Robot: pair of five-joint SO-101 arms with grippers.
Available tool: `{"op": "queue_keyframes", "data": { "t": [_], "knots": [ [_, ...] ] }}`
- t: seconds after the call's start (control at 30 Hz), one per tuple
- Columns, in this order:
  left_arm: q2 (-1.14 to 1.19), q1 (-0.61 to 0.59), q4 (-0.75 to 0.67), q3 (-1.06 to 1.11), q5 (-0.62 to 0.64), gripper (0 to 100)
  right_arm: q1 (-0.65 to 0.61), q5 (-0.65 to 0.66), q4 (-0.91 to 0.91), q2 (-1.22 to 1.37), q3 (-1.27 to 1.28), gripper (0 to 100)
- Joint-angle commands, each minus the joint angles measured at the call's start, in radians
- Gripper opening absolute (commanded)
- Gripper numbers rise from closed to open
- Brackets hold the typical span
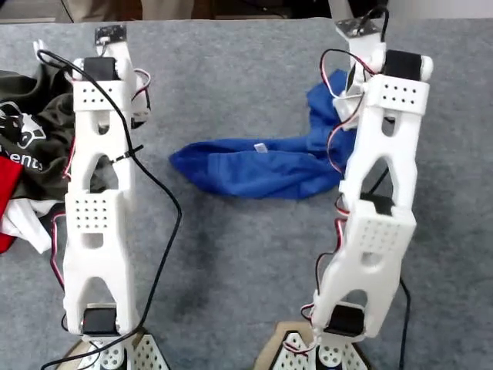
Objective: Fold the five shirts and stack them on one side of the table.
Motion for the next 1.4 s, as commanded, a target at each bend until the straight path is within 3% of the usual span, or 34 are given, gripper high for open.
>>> {"op": "queue_keyframes", "data": {
  "t": [0.0, 0.27, 0.43, 0.7, 0.93, 1.07, 1.13, 1.23, 1.37],
  "knots": [
    [-0.116, 0.014, 0.015, 0.06, -0.018, 2, 0.005, -0.006, 0.023, -0.163, 0.134, 0.5],
    [-0.371, 0.178, 0.012, 0.453, 0.094, 2, 0.012, 0.0, -0.112, -0.406, 0.489, 0.5],
    [-0.522, 0.281, -0.015, 0.574, 0.193, 2, 0.018, 0.0, -0.293, -0.584, 0.802, 0.5],
    [-0.438, 0.382, -0.341, 0.825, 0.35, 7, 0.019, -0.038, -0.723, -0.757, 1.253, 0.5],
    [-0.308, 0.416, -0.488, 0.852, 0.56, 21, 0.028, -0.063, -0.813, -0.762, 1.314, 0.5],
    [-0.262, 0.422, -0.494, 0.853, 0.574, 22, 0.045, -0.06, -0.813, -0.766, 1.313, 0.5],
    [-0.246, 0.423, -0.486, 0.853, 0.574, 18, 0.054, -0.057, -0.813, -0.766, 1.314, 0.5],
    [-0.246, 0.419, -0.486, 0.852, 0.552, 1, 0.067, -0.055, -0.807, -0.766, 1.314, 0.5],
    [-0.294, 0.402, -0.394, 0.835, 0.502, 2, 0.074, -0.035, -0.764, -0.768, 1.313, 0.5]
  ]
}}
